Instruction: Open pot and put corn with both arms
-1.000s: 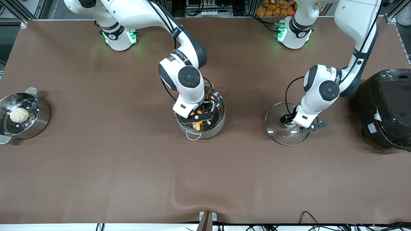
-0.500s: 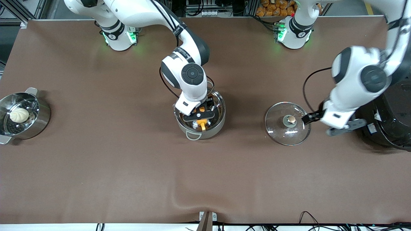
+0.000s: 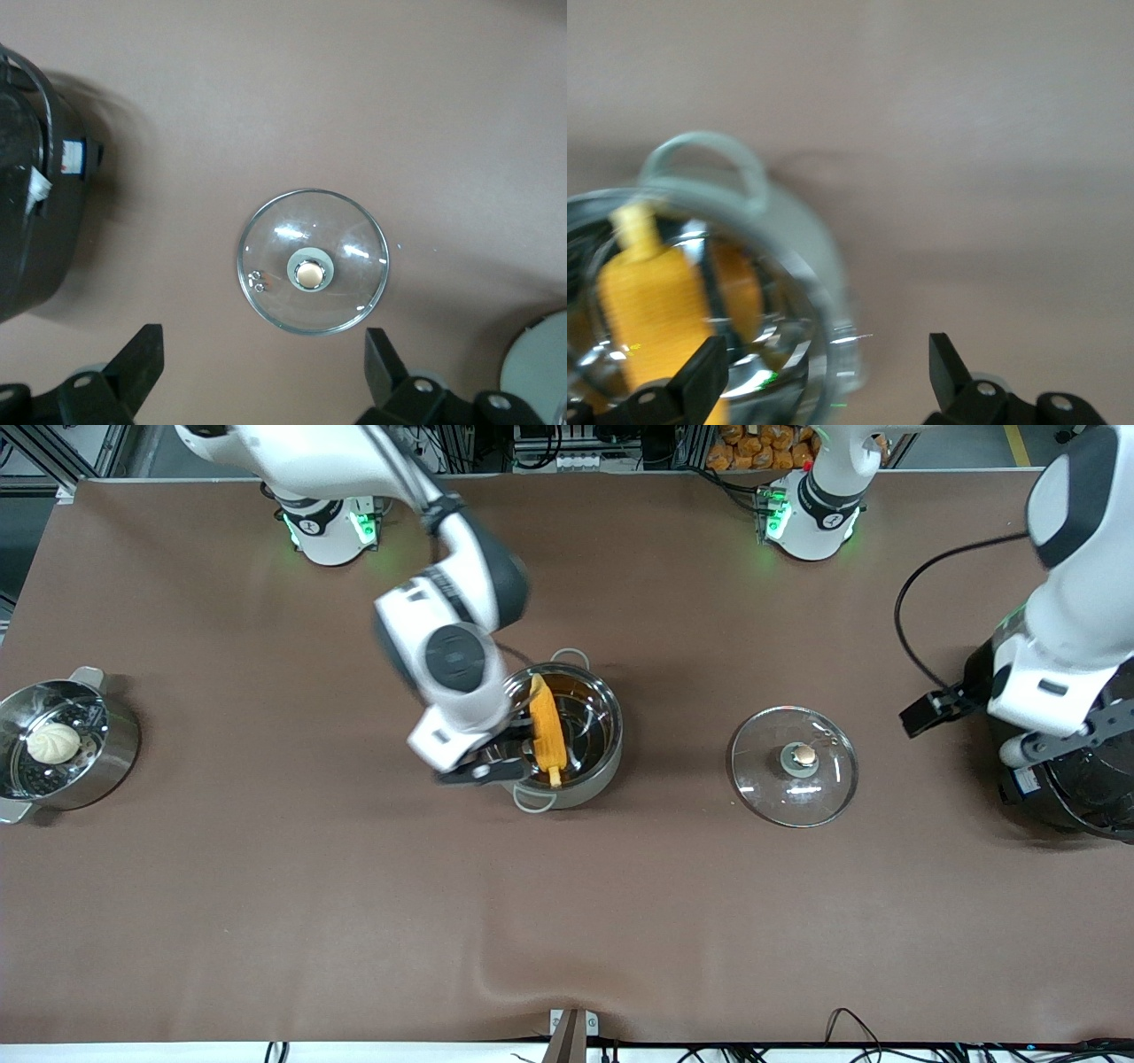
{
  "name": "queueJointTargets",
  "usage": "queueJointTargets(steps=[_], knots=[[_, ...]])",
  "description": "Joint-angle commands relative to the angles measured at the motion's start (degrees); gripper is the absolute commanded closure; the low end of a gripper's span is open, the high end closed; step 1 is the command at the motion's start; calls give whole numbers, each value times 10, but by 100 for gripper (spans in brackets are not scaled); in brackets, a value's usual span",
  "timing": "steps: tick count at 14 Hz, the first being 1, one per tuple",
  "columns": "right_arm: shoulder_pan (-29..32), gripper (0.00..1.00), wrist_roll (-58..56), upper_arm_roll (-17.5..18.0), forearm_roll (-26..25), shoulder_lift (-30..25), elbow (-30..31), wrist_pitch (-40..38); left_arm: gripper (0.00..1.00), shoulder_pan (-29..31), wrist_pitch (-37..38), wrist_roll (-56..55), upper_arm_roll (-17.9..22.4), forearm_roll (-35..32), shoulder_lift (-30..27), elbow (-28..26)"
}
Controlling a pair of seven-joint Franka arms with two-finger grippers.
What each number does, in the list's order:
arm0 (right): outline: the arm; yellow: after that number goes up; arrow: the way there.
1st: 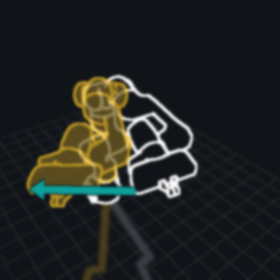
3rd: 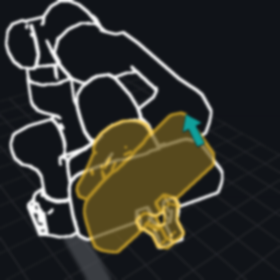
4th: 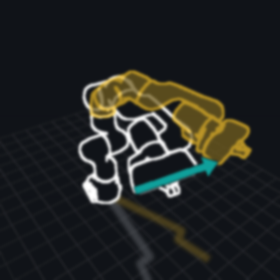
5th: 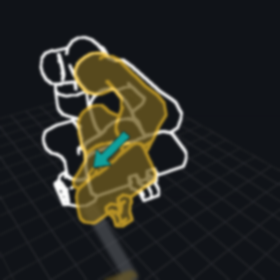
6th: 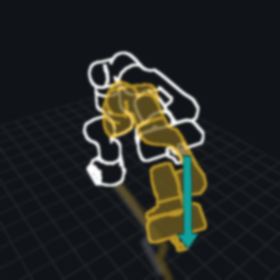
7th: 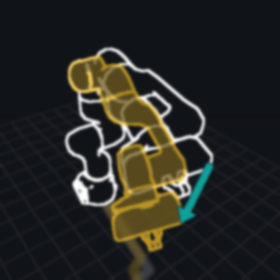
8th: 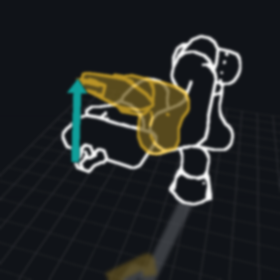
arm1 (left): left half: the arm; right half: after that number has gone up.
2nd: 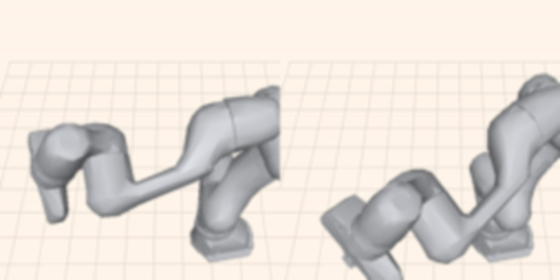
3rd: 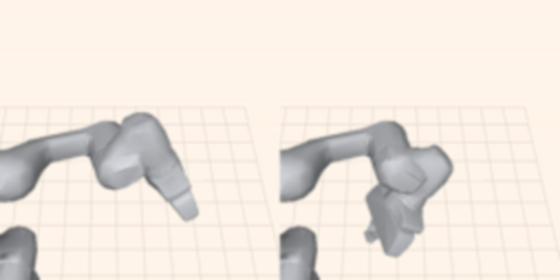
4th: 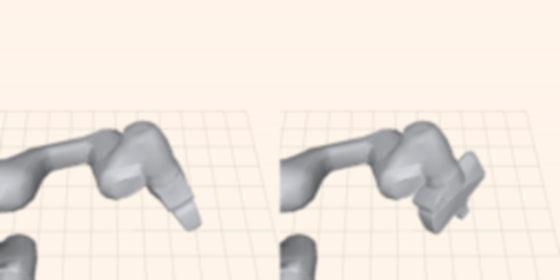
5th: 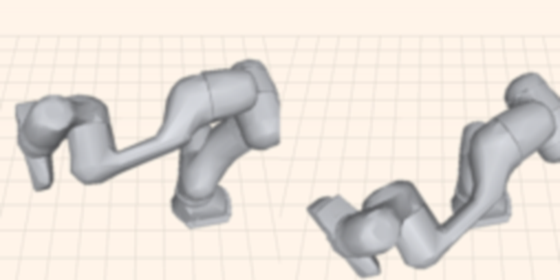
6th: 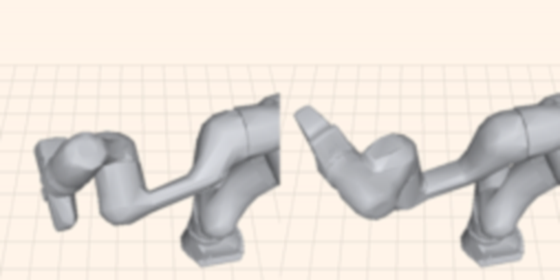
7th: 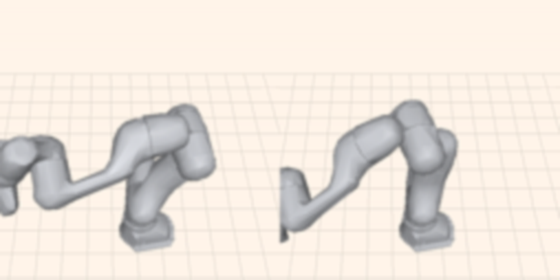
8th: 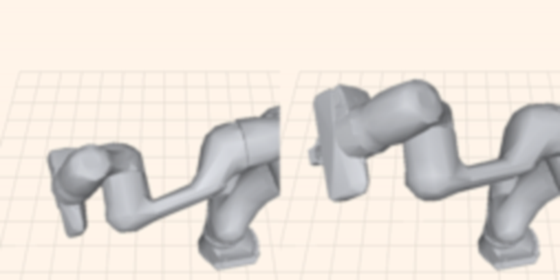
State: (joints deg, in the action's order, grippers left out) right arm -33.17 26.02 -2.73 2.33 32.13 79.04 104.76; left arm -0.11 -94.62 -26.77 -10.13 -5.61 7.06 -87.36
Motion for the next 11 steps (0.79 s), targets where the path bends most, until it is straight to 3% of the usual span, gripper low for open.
queueJointTargets(steps=[1,4,6,11], knots=[[79,0,-80,11,1,-35,11,-41,0,4,49,55,-1,10,-23,4],[160,0,-161,10,1,-56,16,-84,0,12,66,94,2,21,-46,3],[209,0,-205,10,1,-86,52,-90,0,24,74,96,2,37,-51,3],[257,0,-281,8,0,-162,140,-90,0,38,79,116,-12,68,-69,-1]])
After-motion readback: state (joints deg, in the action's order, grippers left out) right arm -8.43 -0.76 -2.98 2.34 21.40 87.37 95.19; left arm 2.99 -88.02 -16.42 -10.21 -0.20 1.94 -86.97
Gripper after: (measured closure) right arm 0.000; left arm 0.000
